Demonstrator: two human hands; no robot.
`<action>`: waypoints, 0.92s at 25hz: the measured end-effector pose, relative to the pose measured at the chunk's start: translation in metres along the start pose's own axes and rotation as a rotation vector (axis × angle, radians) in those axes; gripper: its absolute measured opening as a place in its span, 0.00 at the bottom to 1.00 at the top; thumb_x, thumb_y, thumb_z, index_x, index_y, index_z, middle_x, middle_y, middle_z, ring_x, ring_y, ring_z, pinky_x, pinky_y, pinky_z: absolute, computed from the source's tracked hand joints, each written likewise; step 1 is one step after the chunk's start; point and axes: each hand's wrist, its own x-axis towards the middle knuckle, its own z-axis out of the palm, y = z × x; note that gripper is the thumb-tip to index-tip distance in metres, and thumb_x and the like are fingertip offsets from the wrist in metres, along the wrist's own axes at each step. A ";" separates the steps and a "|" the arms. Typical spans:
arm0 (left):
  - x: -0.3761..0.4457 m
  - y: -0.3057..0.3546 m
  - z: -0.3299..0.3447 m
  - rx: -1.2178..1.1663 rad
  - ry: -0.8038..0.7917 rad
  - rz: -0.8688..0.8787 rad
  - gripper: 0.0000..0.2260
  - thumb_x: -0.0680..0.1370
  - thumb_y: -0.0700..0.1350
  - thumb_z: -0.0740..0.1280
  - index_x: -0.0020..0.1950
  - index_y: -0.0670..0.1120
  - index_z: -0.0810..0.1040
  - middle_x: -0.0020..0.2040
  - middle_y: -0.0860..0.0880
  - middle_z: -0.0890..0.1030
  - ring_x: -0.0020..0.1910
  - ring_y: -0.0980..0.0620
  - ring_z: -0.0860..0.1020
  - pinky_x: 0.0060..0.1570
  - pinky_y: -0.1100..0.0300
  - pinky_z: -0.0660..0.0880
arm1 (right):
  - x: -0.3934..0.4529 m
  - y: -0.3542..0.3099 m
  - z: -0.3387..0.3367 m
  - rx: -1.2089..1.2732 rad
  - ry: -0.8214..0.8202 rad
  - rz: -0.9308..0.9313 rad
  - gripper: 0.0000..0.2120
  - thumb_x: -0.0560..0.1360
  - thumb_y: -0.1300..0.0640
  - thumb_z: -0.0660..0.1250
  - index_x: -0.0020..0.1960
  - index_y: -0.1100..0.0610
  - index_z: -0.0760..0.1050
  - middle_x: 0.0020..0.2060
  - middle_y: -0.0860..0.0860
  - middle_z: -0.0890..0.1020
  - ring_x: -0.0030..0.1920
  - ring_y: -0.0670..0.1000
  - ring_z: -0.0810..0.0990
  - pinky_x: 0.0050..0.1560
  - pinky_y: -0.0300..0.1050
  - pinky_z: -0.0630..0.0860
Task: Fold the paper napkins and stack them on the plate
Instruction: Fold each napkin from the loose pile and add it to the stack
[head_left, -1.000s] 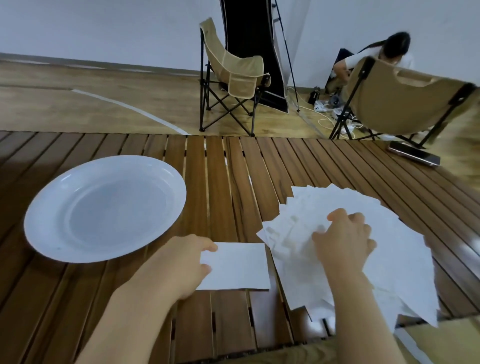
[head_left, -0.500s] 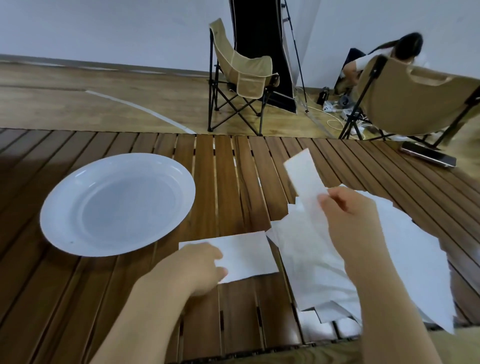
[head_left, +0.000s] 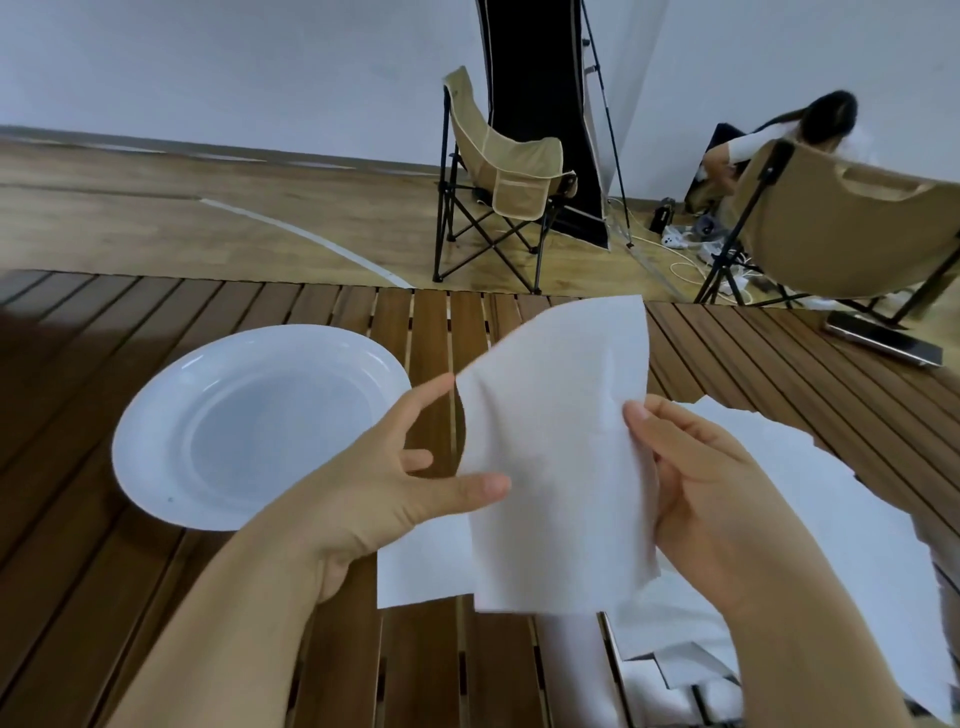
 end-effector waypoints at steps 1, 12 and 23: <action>0.000 -0.001 -0.001 0.002 -0.016 -0.012 0.43 0.57 0.57 0.78 0.66 0.74 0.61 0.63 0.50 0.76 0.64 0.54 0.71 0.63 0.54 0.66 | -0.001 -0.002 0.002 0.020 0.001 -0.001 0.10 0.74 0.55 0.65 0.50 0.60 0.80 0.39 0.52 0.84 0.39 0.49 0.82 0.40 0.41 0.77; 0.004 -0.007 0.000 -0.130 -0.061 -0.028 0.10 0.67 0.44 0.76 0.47 0.52 0.84 0.50 0.47 0.83 0.52 0.46 0.81 0.53 0.48 0.79 | -0.005 -0.004 0.000 -0.039 0.148 -0.030 0.05 0.75 0.54 0.67 0.49 0.52 0.81 0.36 0.50 0.83 0.35 0.45 0.81 0.39 0.41 0.78; 0.017 -0.026 -0.017 0.405 0.395 0.160 0.01 0.70 0.49 0.75 0.39 0.54 0.84 0.41 0.56 0.82 0.44 0.55 0.80 0.43 0.62 0.75 | 0.010 0.013 -0.011 -0.726 0.171 -0.179 0.10 0.68 0.61 0.76 0.46 0.49 0.84 0.37 0.47 0.84 0.40 0.46 0.82 0.41 0.33 0.72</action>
